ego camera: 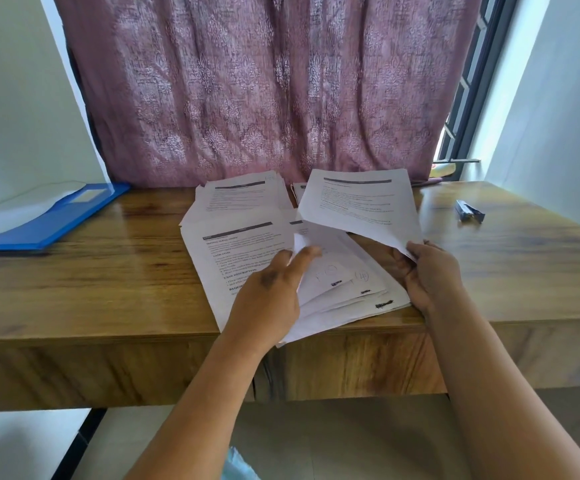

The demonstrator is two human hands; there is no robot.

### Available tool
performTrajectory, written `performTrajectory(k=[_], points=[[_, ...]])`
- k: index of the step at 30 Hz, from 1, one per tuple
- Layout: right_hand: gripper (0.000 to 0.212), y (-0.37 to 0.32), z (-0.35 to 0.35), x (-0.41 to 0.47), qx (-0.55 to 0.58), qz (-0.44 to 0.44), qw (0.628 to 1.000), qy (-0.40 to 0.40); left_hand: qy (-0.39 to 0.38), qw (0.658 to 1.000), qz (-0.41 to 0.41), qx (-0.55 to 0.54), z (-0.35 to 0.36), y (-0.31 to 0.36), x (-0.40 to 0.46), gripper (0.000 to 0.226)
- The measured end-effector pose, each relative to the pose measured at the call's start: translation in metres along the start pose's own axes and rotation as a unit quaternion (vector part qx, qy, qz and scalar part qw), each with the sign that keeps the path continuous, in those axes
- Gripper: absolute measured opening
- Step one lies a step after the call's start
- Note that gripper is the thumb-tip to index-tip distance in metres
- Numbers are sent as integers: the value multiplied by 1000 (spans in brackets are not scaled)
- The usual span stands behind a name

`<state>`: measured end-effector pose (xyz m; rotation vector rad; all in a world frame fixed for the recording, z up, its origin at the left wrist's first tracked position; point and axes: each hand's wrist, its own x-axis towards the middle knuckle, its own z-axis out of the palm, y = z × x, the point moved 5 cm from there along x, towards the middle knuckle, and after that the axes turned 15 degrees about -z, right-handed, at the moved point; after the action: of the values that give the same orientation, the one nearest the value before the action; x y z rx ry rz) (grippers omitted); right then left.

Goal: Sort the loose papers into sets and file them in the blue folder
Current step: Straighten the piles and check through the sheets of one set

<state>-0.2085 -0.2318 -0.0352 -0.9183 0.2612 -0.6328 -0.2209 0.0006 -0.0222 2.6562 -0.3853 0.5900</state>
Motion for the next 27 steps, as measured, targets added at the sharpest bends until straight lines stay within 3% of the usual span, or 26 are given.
performTrajectory(k=[2,5,11,18,23,26,27], points=[[14,1,0,0,-3,2,1000,-2,-3,1000,20,23,0,3,-1,35],[15,0,1,0,-3,-4,1000,-7,-24,999,14,46,5,5,1,66],[19,-1,2,-2,4,-11,1000,-16,-34,999,-14,28,3,4,2,81],[18,1,0,0,-2,-8,1000,-18,-14,999,-9,28,0,2,5,42],[18,0,1,-1,2,-9,1000,-14,5,999,33,-6,2,4,7,78],[14,-1,1,-1,-2,-12,1000,-13,-15,999,39,1,3,5,6,42],[12,-1,0,-2,-4,-12,1000,-14,-26,999,34,6,2,6,5,41]])
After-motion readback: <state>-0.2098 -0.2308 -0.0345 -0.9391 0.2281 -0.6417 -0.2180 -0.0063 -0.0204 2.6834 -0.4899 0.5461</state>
